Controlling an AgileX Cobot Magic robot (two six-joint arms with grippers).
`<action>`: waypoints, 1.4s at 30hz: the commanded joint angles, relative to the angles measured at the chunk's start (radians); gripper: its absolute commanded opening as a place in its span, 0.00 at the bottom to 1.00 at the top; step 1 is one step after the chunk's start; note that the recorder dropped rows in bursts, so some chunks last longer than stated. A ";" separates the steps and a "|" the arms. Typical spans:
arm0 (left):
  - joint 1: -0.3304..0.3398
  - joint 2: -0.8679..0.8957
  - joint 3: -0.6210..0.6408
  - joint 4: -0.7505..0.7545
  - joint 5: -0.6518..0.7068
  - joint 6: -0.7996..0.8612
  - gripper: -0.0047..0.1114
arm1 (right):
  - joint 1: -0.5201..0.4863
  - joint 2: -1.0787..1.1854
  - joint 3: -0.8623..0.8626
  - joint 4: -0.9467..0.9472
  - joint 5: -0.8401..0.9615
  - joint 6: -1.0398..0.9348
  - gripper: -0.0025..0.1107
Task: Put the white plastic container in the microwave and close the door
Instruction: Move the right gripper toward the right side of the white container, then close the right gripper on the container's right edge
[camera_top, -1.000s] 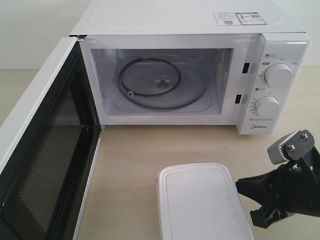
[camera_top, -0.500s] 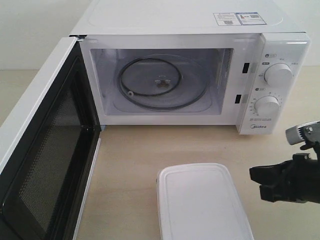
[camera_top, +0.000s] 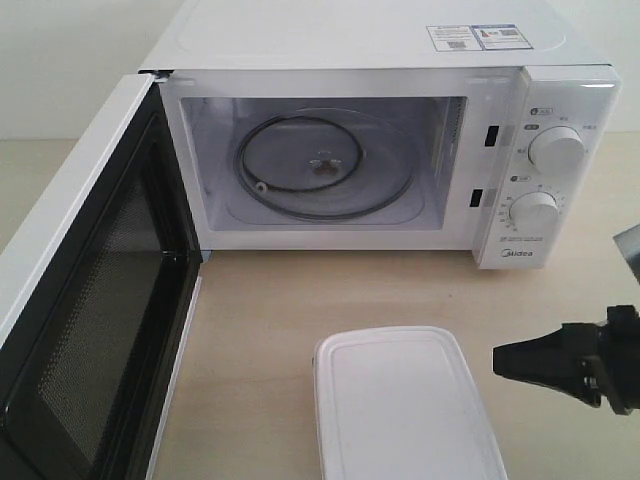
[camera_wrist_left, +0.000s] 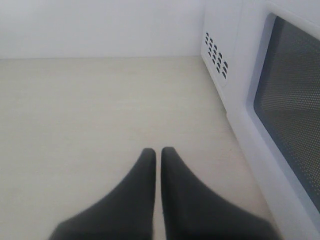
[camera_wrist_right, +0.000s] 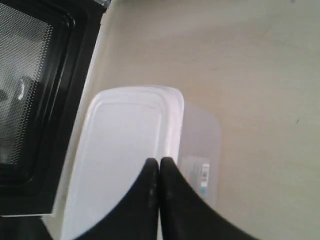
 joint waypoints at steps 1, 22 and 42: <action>0.002 -0.002 0.004 0.001 -0.003 0.002 0.08 | -0.007 -0.001 -0.026 -0.115 -0.031 0.258 0.02; 0.002 -0.002 0.004 0.001 -0.003 0.002 0.08 | -0.007 -0.001 -0.106 -0.183 -0.104 0.505 0.34; 0.002 -0.002 0.004 0.001 -0.003 0.002 0.08 | 0.018 -0.001 0.013 -0.183 0.063 0.546 0.34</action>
